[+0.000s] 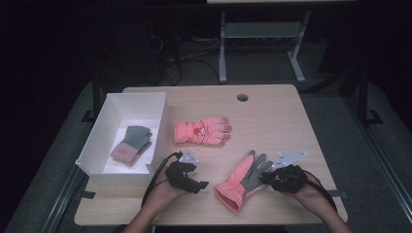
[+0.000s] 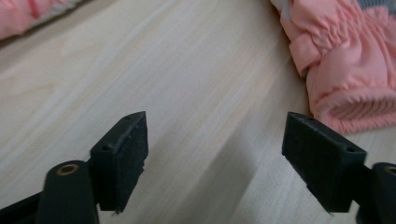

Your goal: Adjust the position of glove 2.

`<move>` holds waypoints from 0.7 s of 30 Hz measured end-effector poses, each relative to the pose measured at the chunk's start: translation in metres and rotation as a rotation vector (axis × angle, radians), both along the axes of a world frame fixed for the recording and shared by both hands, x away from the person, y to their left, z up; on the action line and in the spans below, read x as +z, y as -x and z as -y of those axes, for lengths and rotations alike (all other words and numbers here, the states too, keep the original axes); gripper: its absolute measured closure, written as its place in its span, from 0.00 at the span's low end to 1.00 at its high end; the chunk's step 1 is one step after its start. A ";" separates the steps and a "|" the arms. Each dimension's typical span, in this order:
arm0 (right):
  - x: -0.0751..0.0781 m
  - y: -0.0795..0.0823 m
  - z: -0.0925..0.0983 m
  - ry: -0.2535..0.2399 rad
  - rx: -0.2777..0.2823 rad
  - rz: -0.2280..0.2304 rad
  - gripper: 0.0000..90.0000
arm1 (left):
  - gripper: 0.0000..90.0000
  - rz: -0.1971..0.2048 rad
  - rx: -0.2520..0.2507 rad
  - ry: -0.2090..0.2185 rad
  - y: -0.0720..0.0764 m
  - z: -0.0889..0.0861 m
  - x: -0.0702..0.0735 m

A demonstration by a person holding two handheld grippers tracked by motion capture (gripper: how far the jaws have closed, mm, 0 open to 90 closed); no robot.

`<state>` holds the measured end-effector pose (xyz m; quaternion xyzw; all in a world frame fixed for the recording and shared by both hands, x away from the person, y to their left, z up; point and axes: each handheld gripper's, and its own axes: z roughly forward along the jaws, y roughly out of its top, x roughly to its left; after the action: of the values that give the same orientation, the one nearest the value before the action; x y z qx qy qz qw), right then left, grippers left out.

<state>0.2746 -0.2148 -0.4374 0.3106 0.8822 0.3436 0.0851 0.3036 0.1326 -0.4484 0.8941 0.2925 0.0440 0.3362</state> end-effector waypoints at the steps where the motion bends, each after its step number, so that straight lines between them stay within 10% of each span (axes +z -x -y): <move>1: 0.000 0.000 0.001 -0.002 -0.015 -0.004 0.71 | 0.28 0.008 0.007 -0.002 -0.001 0.000 0.001; 6: 0.003 0.002 0.008 -0.042 -0.093 0.020 0.38 | 0.57 0.019 0.064 0.027 -0.008 0.001 0.012; 12: -0.003 0.013 0.013 -0.041 -0.121 -0.009 0.21 | 0.99 0.004 0.103 0.030 -0.024 0.010 0.025; 21: -0.005 0.019 0.021 -0.054 -0.127 0.013 0.17 | 1.00 0.088 0.177 0.003 -0.067 0.024 0.040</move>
<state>0.2555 -0.2362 -0.4425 0.3660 0.8505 0.3633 0.1040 0.3703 0.1088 -0.4083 0.8614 0.3554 0.1124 0.3449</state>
